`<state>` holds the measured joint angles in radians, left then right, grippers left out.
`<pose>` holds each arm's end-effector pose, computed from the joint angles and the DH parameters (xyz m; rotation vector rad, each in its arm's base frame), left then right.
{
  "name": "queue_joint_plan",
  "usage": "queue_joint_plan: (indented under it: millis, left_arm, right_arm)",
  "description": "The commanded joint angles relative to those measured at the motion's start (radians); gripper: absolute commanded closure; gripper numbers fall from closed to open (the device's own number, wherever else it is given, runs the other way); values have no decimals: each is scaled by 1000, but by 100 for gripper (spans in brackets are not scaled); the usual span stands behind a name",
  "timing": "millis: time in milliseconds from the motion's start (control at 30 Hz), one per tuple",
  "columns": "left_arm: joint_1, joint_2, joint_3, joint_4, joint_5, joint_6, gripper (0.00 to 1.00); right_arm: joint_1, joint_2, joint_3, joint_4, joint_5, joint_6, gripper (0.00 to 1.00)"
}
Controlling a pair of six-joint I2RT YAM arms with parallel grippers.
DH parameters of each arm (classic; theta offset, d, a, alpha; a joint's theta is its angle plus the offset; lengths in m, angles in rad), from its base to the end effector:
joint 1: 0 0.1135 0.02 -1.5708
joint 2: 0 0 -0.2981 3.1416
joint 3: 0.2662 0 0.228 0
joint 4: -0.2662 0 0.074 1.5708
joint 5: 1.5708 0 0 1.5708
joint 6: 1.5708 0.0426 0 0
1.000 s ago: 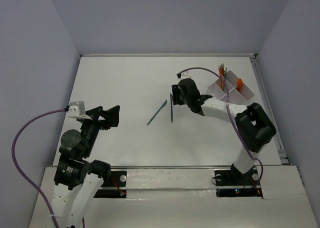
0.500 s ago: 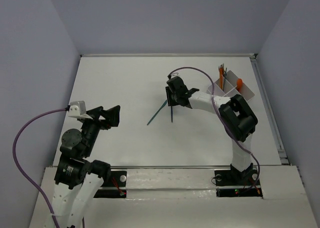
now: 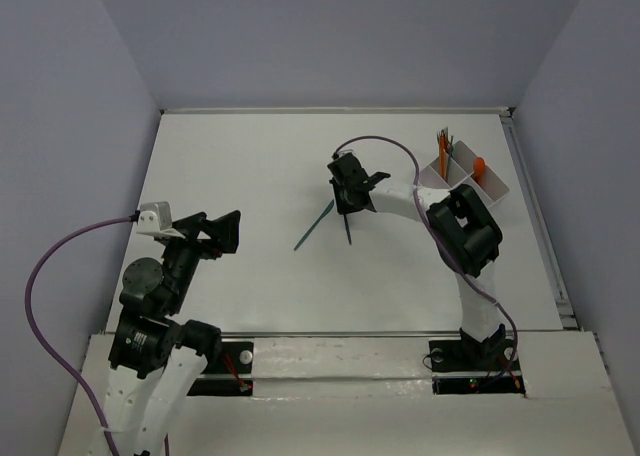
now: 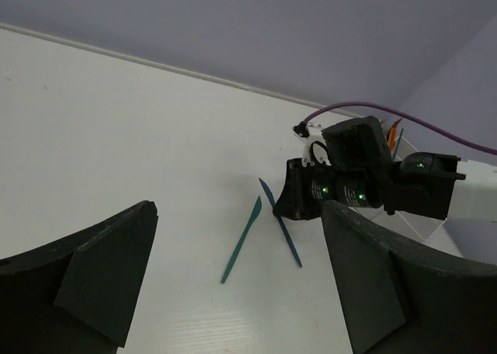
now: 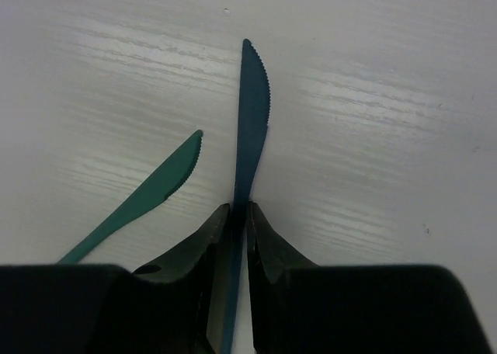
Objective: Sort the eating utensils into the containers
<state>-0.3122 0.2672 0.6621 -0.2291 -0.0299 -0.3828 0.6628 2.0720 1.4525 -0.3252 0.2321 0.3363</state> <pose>0.0265 -0.0072 0.3514 -0.0756 1.4258 -0.5542 0.3567 0.2660 0.2025 -0.3110 2.4644 0.1309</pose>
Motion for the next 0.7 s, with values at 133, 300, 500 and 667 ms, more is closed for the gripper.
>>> queue_joint_plan:
  millis: [133, 300, 500, 667]
  left_arm:
    - [4, -8, -7, 43, 8, 15, 1]
    - [4, -11, -6, 45, 10, 13, 1]
    - [4, -14, -6, 45, 8, 13, 1]
    - [4, -13, -6, 45, 8, 13, 1]
  right_arm:
    - [8, -45, -58, -127, -22, -62, 86]
    - [-14, -79, -113, -109, -86, -69, 75]
    - [-23, -99, -124, -106, -88, -86, 93]
    - [-55, -281, -234, 49, -35, -74, 93]
